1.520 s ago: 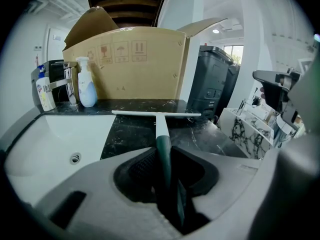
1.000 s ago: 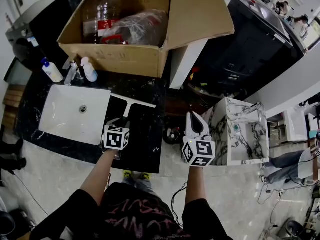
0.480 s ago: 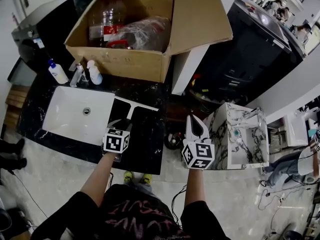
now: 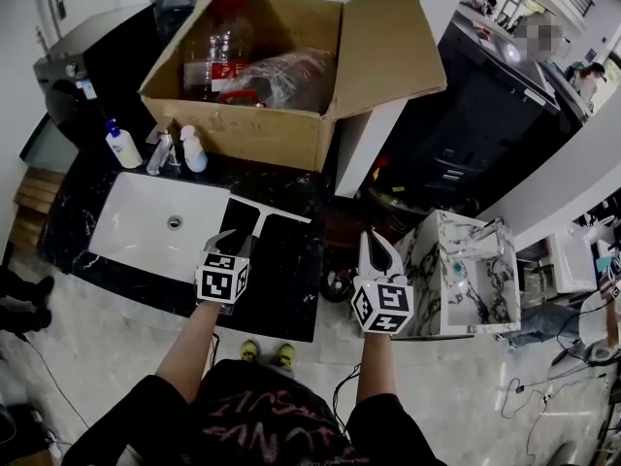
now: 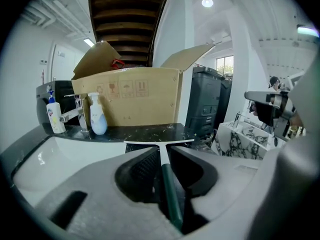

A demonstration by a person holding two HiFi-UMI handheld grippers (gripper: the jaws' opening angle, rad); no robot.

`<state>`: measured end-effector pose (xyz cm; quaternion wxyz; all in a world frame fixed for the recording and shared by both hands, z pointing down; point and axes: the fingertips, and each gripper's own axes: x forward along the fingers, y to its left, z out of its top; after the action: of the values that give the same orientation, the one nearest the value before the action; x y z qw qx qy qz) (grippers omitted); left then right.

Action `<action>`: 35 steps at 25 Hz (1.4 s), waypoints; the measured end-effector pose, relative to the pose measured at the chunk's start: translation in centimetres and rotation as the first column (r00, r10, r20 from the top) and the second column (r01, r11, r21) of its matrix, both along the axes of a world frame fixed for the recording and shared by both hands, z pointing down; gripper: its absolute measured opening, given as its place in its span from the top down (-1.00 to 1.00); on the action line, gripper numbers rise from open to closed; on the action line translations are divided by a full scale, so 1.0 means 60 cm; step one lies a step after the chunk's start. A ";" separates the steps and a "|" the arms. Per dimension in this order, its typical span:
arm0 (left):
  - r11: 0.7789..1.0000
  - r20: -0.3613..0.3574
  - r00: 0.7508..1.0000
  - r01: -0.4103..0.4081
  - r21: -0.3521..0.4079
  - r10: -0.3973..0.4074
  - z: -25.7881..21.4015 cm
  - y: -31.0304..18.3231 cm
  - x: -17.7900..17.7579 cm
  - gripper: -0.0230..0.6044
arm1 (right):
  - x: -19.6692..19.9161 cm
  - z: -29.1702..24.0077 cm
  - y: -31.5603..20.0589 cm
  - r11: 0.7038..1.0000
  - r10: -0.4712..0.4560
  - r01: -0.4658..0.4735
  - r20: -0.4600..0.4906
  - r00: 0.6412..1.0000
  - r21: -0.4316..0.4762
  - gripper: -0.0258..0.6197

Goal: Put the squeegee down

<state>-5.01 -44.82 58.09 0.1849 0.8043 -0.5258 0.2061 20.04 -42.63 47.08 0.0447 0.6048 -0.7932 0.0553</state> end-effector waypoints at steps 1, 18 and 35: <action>1.000 0.000 1.000 -0.003 0.011 0.003 -0.006 0.001 0.000 0.69 | -0.002 -0.003 0.002 1.000 -0.001 0.001 0.002 1.000 0.004 0.91; 0.986 -0.031 0.999 -0.004 0.165 0.010 -0.134 0.010 -0.044 0.93 | -0.033 -0.036 0.030 0.998 -0.012 0.012 0.011 1.000 0.062 0.92; 0.928 -0.068 0.997 -0.017 0.373 0.046 -0.297 0.016 -0.069 0.93 | -0.032 -0.051 0.042 0.997 -0.013 0.013 -0.001 1.000 0.070 0.92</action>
<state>-9.15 -43.88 40.30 0.0455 0.8403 -0.5349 0.0749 18.12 -40.13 44.04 0.0238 0.6009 -0.7985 0.0270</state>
